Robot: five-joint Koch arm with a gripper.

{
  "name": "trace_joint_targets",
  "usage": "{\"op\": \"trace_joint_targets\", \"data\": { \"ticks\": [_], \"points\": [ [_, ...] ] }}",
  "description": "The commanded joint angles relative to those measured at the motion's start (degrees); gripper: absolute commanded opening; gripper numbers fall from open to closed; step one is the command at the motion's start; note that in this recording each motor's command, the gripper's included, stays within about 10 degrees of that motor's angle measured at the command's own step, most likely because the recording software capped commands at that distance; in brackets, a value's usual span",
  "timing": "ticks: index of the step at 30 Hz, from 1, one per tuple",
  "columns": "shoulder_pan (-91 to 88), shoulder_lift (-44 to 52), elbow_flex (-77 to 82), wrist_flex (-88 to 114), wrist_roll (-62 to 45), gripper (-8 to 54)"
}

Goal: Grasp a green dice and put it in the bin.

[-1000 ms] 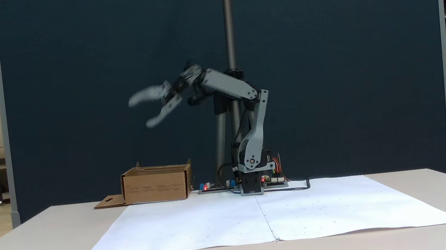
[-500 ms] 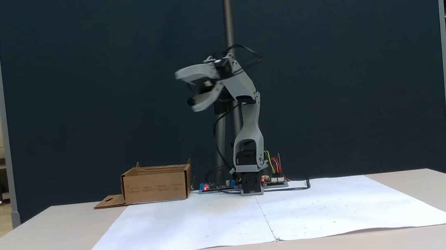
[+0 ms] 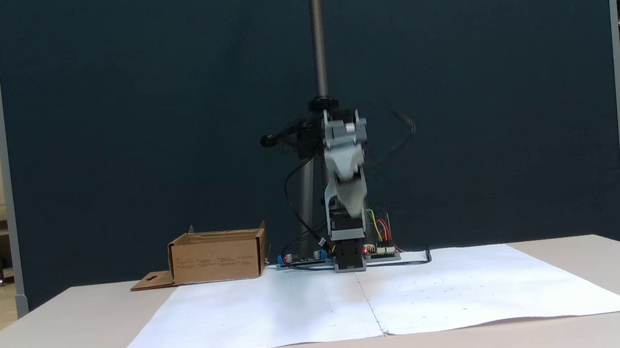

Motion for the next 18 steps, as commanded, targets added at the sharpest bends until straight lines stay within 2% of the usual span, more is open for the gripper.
{"op": "trace_joint_targets", "data": {
  "ticks": [1,6,18],
  "points": [
    [0.00,2.90,5.19,-9.47,-7.21,44.0],
    [0.09,6.94,24.35,-20.11,-16.35,44.1],
    [0.18,17.49,39.90,-43.49,-16.08,44.1]
  ]
}}
